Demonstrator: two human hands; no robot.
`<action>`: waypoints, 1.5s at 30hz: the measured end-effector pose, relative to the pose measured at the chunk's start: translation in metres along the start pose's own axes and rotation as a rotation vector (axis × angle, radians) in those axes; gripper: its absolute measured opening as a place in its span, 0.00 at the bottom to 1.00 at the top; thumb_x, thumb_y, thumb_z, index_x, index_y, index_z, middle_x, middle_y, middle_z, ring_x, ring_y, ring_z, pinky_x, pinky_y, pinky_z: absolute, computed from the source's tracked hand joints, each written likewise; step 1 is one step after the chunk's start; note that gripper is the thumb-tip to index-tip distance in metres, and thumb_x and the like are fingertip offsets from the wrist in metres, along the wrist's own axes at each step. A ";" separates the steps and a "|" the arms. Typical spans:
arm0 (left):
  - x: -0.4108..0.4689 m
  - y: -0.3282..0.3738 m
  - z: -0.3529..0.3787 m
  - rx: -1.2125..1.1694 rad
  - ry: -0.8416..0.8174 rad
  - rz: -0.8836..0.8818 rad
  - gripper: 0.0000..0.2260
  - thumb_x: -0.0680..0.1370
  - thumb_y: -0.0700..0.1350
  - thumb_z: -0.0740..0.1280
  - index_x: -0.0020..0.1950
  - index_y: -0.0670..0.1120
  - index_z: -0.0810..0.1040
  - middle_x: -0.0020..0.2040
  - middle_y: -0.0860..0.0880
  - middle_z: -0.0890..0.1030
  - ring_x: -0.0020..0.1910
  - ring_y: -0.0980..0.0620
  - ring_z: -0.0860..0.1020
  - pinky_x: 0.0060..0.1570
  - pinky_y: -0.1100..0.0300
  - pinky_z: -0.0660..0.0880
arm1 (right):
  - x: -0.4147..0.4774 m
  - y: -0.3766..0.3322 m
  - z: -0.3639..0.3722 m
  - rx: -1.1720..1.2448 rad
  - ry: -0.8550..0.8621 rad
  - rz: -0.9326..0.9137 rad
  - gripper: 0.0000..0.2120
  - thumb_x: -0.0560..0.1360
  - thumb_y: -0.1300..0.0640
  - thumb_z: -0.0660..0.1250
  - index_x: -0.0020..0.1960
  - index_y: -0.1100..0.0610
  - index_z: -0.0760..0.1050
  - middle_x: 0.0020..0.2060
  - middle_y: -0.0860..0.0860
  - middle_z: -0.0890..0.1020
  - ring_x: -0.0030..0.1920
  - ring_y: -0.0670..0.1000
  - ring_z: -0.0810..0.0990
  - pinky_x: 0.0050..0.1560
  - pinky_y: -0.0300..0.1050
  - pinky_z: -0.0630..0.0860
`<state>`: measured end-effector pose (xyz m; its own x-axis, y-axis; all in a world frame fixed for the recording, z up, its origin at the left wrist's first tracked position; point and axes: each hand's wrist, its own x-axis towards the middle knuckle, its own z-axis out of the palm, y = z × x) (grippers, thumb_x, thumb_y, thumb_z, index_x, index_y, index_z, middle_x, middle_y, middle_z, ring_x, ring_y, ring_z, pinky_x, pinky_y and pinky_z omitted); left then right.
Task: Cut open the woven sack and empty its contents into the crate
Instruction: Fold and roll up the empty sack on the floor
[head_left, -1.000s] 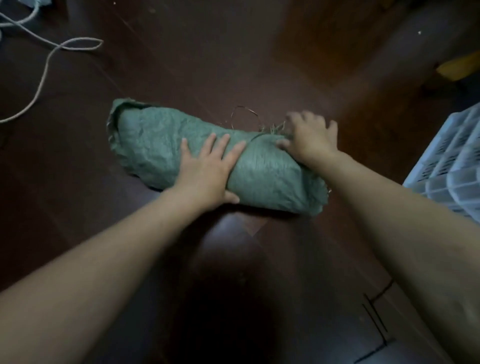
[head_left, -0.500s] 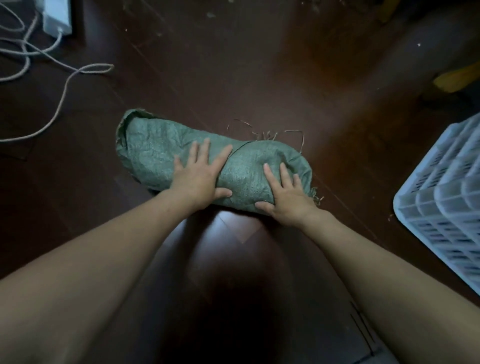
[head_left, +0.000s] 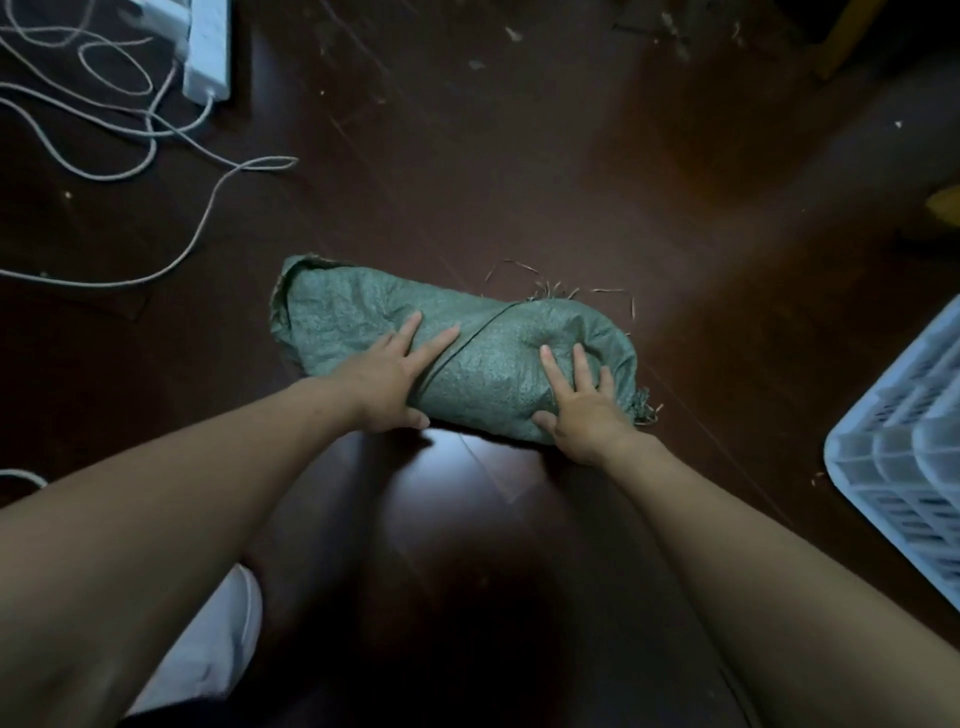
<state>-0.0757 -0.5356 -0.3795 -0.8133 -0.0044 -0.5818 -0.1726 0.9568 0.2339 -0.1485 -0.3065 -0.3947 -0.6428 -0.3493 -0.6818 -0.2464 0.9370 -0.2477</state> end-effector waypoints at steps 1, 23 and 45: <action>0.004 -0.009 -0.002 -0.016 0.019 0.011 0.51 0.70 0.54 0.73 0.72 0.66 0.33 0.77 0.48 0.33 0.77 0.44 0.46 0.71 0.44 0.62 | 0.005 -0.005 -0.003 0.001 0.015 -0.008 0.37 0.80 0.48 0.58 0.75 0.39 0.34 0.76 0.48 0.31 0.76 0.63 0.35 0.74 0.60 0.50; 0.125 -0.129 -0.058 -0.177 0.307 0.211 0.48 0.68 0.60 0.71 0.74 0.65 0.38 0.78 0.52 0.37 0.77 0.47 0.47 0.68 0.44 0.65 | 0.117 -0.092 -0.072 0.009 0.200 0.100 0.37 0.78 0.47 0.61 0.75 0.36 0.38 0.77 0.46 0.36 0.77 0.58 0.39 0.74 0.59 0.49; 0.171 -0.148 -0.088 -0.204 0.290 0.327 0.50 0.66 0.50 0.77 0.76 0.61 0.46 0.78 0.45 0.41 0.77 0.43 0.48 0.74 0.47 0.54 | 0.127 -0.113 -0.065 0.108 0.270 0.205 0.37 0.79 0.46 0.59 0.75 0.37 0.35 0.77 0.48 0.34 0.76 0.61 0.38 0.74 0.60 0.48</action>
<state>-0.2387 -0.7032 -0.4450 -0.9596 0.1783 -0.2175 0.0363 0.8454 0.5328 -0.2490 -0.4574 -0.4085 -0.8433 -0.1299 -0.5215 -0.0235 0.9783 -0.2057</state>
